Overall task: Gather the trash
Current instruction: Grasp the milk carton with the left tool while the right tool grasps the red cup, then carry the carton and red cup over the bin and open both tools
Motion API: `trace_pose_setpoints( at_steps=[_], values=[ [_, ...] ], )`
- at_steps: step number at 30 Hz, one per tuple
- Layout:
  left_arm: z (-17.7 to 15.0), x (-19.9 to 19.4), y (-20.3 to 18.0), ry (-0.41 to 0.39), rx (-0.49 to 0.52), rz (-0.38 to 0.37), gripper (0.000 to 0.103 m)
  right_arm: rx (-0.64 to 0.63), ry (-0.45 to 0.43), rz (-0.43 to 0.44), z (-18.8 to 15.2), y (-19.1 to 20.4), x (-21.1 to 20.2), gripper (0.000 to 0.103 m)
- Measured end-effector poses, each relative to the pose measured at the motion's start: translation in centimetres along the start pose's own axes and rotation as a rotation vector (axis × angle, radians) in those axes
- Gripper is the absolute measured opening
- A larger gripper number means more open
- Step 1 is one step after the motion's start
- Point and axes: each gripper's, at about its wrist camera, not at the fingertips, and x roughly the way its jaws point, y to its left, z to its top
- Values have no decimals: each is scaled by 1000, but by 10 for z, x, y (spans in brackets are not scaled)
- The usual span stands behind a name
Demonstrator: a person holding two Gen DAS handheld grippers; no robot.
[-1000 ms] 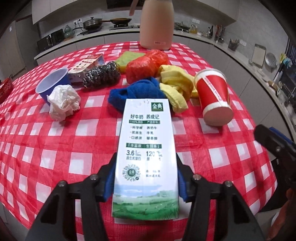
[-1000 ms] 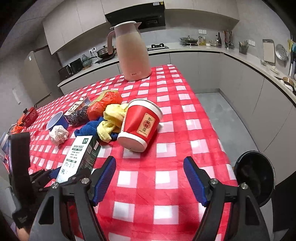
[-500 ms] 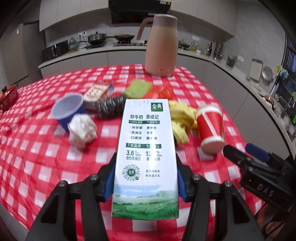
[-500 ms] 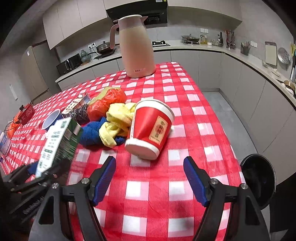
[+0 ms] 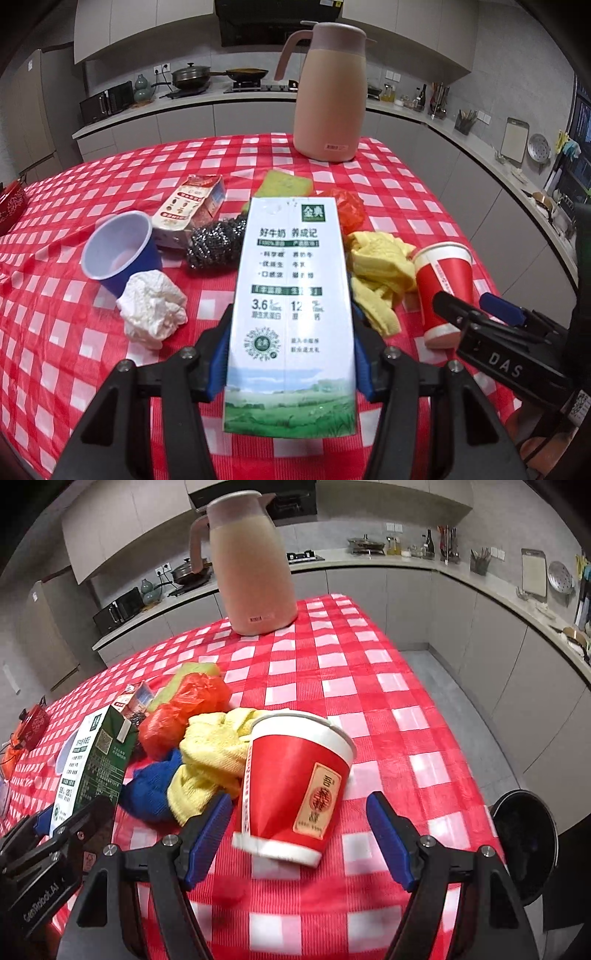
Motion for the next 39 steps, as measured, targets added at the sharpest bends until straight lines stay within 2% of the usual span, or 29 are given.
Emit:
trace_pose_setpoints(
  at_steps=[6, 8, 13, 19, 25, 33, 39],
  values=[
    [1, 8, -1, 18, 3, -4, 56, 16, 40, 9, 3, 0, 19, 77],
    [0, 9, -1, 20, 4, -5, 56, 22, 44, 16, 3, -1, 23, 70],
    [-1, 6, -3, 19, 5, -8, 56, 11, 13, 21, 2, -2, 19, 65],
    [-1, -8, -17, 0, 15, -15, 56, -2, -52, 27, 2, -8, -10, 63],
    [-12, -29, -47, -20, 22, -24, 56, -19, -93, 29, -7, -24, -45, 63],
    [-36, -47, -101, -22, 17, -40, 56, -23, -116, 22, -31, -75, -88, 63],
    [-45, -54, -133, -10, 34, -79, 56, -5, -126, 5, -46, -108, -110, 63]
  ],
)
